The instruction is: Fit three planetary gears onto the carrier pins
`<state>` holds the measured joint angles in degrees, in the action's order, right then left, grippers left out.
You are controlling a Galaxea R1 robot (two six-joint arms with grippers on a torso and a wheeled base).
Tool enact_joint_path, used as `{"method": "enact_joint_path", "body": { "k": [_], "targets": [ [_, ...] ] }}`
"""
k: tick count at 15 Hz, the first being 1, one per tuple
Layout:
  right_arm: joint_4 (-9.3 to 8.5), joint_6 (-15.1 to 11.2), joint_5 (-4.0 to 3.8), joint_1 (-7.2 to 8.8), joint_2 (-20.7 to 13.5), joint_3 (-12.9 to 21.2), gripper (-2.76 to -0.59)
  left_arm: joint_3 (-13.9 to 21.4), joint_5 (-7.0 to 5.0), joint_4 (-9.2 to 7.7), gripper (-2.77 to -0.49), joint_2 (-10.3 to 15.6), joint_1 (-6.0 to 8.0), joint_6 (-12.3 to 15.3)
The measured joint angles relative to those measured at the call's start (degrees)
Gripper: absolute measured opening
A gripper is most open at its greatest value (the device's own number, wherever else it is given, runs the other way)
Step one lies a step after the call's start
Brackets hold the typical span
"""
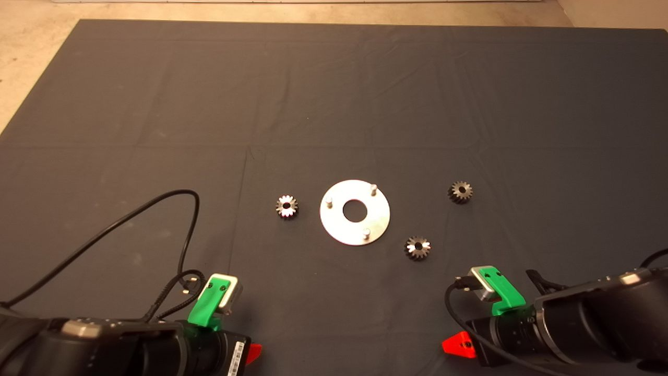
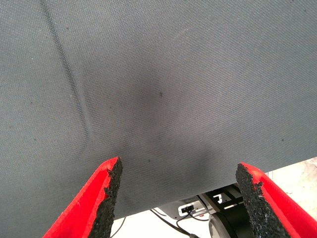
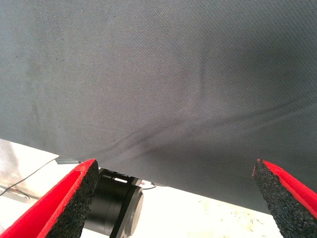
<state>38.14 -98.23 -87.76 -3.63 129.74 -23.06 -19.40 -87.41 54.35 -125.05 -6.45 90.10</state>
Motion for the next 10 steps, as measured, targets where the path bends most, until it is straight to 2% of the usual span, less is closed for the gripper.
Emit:
{"method": "enact_joint_path", "body": {
  "k": [8, 10],
  "targets": [
    [-0.02, 0.00, -0.05, 0.11, -0.02, 0.00, -1.02, 0.00, 0.01, 0.01, -1.64, -0.02, 0.00, -0.11],
    [-0.02, 0.00, -0.06, 1.00, -0.02, 0.00, -1.02, 0.00, 0.01, 0.01, -1.64, -0.02, 0.00, -0.11]
  ]
}}
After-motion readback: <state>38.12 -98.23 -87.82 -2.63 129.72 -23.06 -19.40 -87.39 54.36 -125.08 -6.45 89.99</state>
